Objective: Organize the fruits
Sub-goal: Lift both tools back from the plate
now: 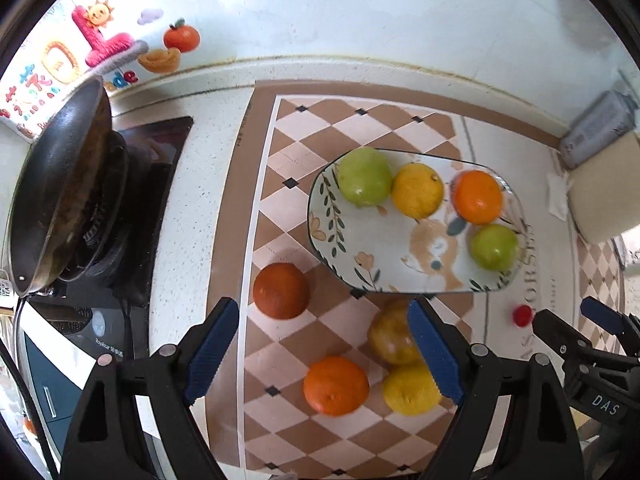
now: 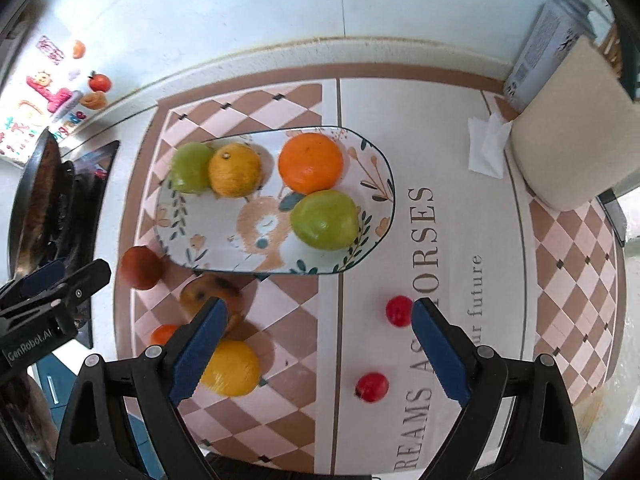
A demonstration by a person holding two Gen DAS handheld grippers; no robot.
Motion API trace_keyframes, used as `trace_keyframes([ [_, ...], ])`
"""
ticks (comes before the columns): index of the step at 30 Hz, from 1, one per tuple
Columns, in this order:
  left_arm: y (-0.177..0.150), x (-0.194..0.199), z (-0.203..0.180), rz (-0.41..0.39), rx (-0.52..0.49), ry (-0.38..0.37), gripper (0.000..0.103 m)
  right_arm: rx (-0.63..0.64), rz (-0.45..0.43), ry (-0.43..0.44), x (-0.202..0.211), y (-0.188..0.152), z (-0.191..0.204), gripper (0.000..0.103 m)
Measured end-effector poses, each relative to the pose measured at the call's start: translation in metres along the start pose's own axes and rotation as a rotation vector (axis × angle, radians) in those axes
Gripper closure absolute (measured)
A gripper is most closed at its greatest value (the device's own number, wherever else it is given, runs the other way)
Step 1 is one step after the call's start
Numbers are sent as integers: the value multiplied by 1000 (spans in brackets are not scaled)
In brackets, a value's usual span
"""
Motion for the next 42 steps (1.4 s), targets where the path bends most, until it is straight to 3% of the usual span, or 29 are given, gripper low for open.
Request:
trace_keyframes([
  [15,-15,92,-2,-151,-40,-41,17,7,-143,-7,94,-21,15,8],
  [26,-24,123,-3,-202,-28,-70,17,-16,-207,12,129,-30,19,8],
  [31,-26,121,-2,-204,-29,-64,17,-31,-202,31,123,-34,21,8],
  [34,-27,110,0,-180,-41,-33,3,-34,-170,57,107,-41,24,8],
  [42,-45,57,22,-97,-39,77,3,-66,38,169,4,-81,43,8],
])
Point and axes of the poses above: each gripper's, at about its wrist camera, not at the fingertips, and x roughly against the way its jaws point, z to its left, y to its top, the point moved 6 cm from there along -x, roughly the way its jaws point, and after that the axes turned 10 degrees about -z, right-handed, at the moved point
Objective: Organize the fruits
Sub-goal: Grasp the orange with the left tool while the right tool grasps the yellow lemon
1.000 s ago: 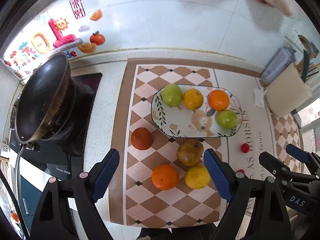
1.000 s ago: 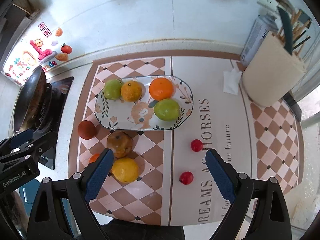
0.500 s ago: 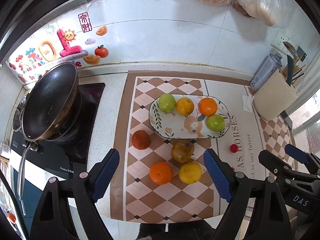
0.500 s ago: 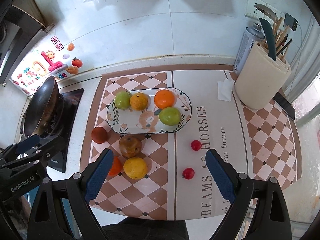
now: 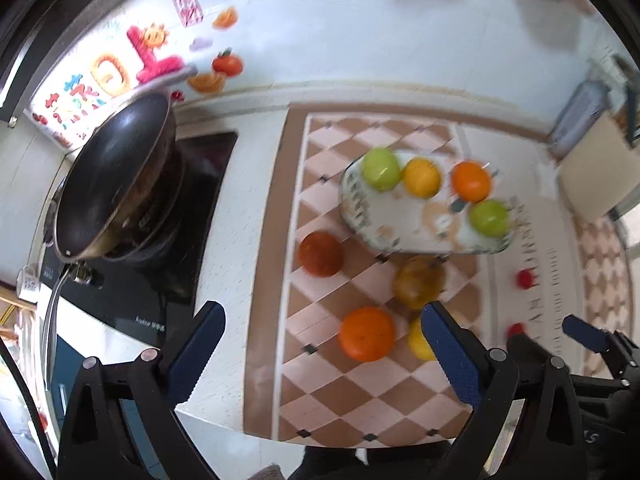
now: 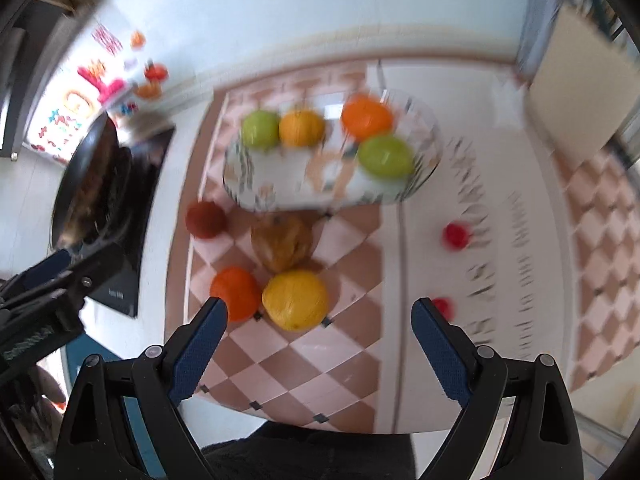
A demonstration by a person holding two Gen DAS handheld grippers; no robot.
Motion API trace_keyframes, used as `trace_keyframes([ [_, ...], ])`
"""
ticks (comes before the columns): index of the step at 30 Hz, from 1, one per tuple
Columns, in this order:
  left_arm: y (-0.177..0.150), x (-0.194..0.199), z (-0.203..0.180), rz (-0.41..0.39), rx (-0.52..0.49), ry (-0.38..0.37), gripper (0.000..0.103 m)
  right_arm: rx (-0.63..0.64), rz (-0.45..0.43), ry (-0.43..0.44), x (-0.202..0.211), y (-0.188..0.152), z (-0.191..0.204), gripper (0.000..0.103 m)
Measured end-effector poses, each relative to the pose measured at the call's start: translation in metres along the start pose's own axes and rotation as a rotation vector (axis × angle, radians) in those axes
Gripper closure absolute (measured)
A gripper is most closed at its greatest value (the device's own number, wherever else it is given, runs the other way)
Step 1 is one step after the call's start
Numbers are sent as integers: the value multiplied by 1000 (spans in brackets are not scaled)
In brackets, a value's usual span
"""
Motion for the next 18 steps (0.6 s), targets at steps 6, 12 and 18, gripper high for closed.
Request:
trace_keyframes([
  [6,-27,-45,17,125,33,52,3,-21,117,43,-67,-20,4,20],
  [12,-44,-73,27,211,56,79,3,15,205,51,-118,-30,16,33],
  [18,-52,-95,14,288,70,24,3,65,200,30,-117,-38,9,37],
])
Point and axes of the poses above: each gripper's, at about its wrist camera, not at the fingertips, and x roughly against the way its jaws point, z to its left, y to its top, the point moved 6 cm from there along -x, roughly the way its jaws point, and after that the axes turned 10 degrees about -z, right-handed, at the moved point
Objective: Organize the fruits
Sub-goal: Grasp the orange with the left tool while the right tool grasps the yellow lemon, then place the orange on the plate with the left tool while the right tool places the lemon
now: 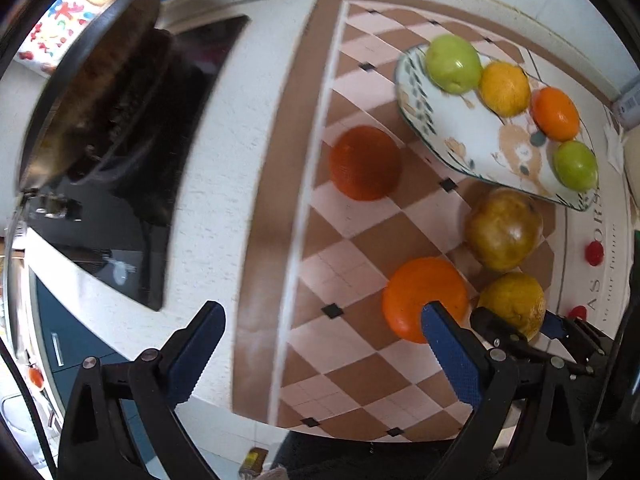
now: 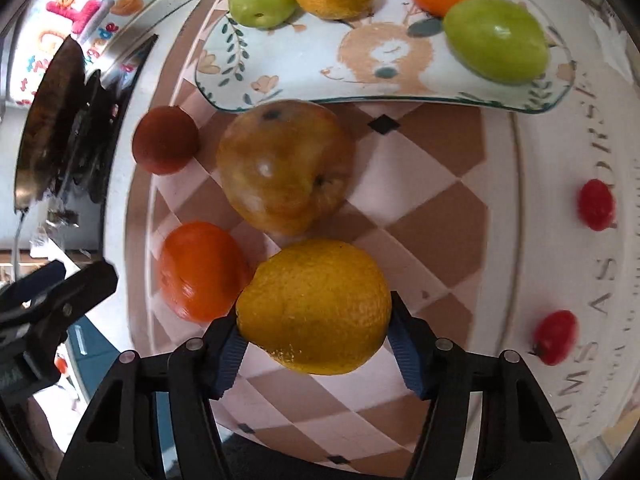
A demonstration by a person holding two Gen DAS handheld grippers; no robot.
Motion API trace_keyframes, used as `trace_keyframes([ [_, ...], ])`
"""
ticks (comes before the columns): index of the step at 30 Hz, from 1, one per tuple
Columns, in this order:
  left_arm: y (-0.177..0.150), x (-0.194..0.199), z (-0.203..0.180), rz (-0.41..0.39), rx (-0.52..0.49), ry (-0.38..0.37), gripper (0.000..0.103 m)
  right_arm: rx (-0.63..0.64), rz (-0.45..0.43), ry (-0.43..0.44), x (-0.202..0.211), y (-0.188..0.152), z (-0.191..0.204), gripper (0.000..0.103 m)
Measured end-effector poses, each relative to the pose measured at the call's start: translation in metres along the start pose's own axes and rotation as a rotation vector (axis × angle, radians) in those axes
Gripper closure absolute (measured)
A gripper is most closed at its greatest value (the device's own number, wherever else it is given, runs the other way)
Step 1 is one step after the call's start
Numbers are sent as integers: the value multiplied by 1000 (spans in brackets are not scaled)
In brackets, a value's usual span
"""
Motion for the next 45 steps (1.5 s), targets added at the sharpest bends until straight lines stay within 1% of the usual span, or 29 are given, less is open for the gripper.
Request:
trace_keyframes([
  [6,-7,-27,-31,89,-26,-102,3,-29,7,-35,20,-9,-38,37],
  [9,-12,-41,-49,122,-83,-113,3,-53,17,-42,22,-10,-50,36],
  [10,-13,-45,-56,126,-109,-117,5,-61,19,-39,21,-9,-52,36],
  [12,-15,-50,-64,130,-144,-117,14,-93,30,-26,18,-11,-56,36],
  [14,-15,-53,-72,129,-177,-116,39,-114,37,-16,16,-13,-61,36],
  [15,-15,-54,-76,129,-182,-123,41,-126,33,-10,17,-13,-64,36],
  [18,-13,-52,-80,102,-201,-105,41,-140,35,-2,17,-14,-69,36],
  [22,-14,-50,-82,89,-201,-106,42,-137,36,-1,18,-10,-74,36],
  [25,-19,-48,-77,94,-183,-116,42,-120,31,-10,21,-5,-75,36],
  [27,-24,-48,-66,94,-165,-125,42,-106,33,-16,20,-4,-70,36],
  [29,-27,-43,-59,92,-143,-143,42,-105,31,-2,22,-2,-63,37],
  [31,-23,-33,-53,86,-128,-161,42,-107,15,25,31,3,-57,37],
  [34,-11,-4,-47,54,-98,-213,42,-112,-44,70,55,21,-47,37],
  [36,8,24,-42,3,-84,-249,42,-106,-95,96,74,41,-39,37],
  [39,37,48,-43,-44,-75,-279,42,-94,-152,117,87,78,-28,37],
  [41,66,53,-45,-63,-60,-294,42,-83,-171,98,82,98,-25,37],
  [42,79,49,-45,-64,-55,-292,42,-82,-172,87,77,108,-24,37],
  [44,101,35,-51,-44,-48,-283,42,-80,-155,65,63,124,-23,37],
  [45,107,29,-52,-32,-40,-283,42,-76,-147,53,57,131,-24,37],
])
Point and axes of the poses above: each gripper's, at about its wrist camera, not at the fingertips, and x roughly against the way its jaws point, z to its left, y to its top, the point moved 6 cm from there along -x, roughly the way its jaws point, and after that the axes turned 10 degrees about -z, right-handed, at the moved point
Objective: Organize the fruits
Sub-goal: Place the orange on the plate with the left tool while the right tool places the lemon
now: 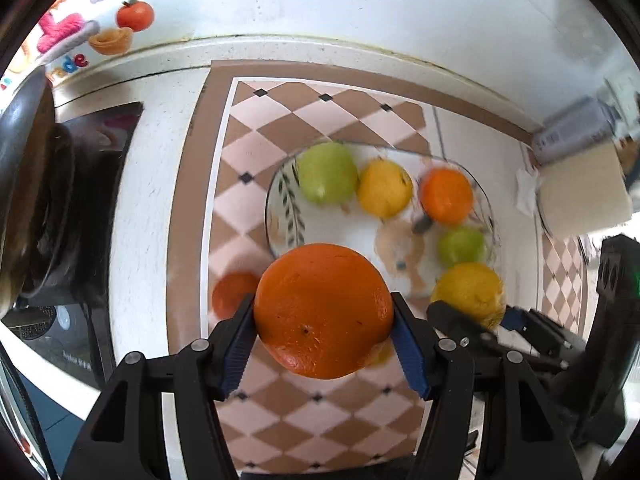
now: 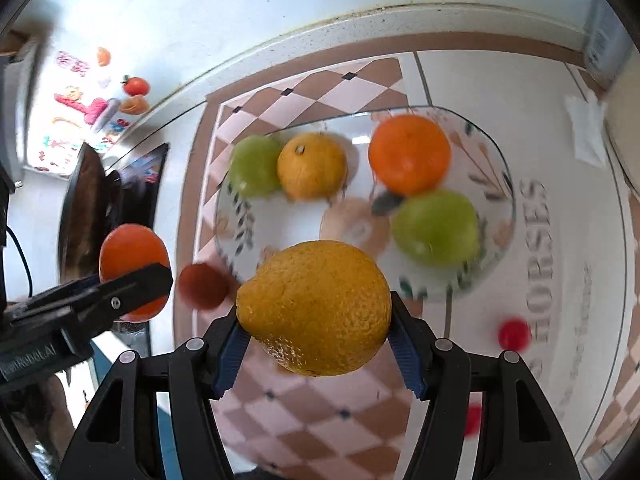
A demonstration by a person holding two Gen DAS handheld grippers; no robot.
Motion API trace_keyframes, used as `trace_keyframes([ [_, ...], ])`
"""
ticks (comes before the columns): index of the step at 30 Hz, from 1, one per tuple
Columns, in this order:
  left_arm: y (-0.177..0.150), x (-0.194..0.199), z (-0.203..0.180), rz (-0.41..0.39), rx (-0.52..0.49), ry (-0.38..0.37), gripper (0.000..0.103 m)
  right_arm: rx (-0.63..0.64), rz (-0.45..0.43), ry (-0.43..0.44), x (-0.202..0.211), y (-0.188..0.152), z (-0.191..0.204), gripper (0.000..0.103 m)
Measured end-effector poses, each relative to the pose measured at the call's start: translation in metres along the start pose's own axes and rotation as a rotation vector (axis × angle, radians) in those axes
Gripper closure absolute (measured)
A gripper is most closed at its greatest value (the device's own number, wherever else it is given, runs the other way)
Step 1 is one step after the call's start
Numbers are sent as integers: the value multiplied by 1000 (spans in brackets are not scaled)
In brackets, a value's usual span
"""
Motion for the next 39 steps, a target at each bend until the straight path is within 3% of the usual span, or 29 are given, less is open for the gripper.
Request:
trace_keyframes([
  [3,18,-34,5,86,42,-17,42,26,24,-33,-17,7,-9,37],
  [8,19,-77,6,204,107,-46,42,32,49,-39,-31,12,-13,37],
  [22,15,-106,-5,295,116,-36,42,26,93,-54,-51,10,-8,36],
  [24,13,-108,-6,298,112,-22,42,31,117,-58,-54,9,-6,36],
  [28,9,-110,-9,309,122,-29,41,17,112,-54,-49,7,-6,25],
  [30,9,-107,-8,301,119,-35,27,8,109,-53,-43,7,-6,18],
  [31,10,-104,-7,289,114,-35,20,6,105,-57,-38,8,-9,15],
  [34,9,-92,-8,258,99,-25,20,3,85,-80,-22,7,-11,13],
  [39,6,-59,1,135,35,71,20,32,30,-177,8,6,-22,10],
])
Point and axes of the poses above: each gripper's, at about its wrist camera, not at the fingertips, and x roughly against the way its jaws point, z to its left, y to its top, the point moved 6 cm from there along -x, roughly the way its jaws point, and after that the axes turned 10 degrees about -z, right-handed, at the moved point
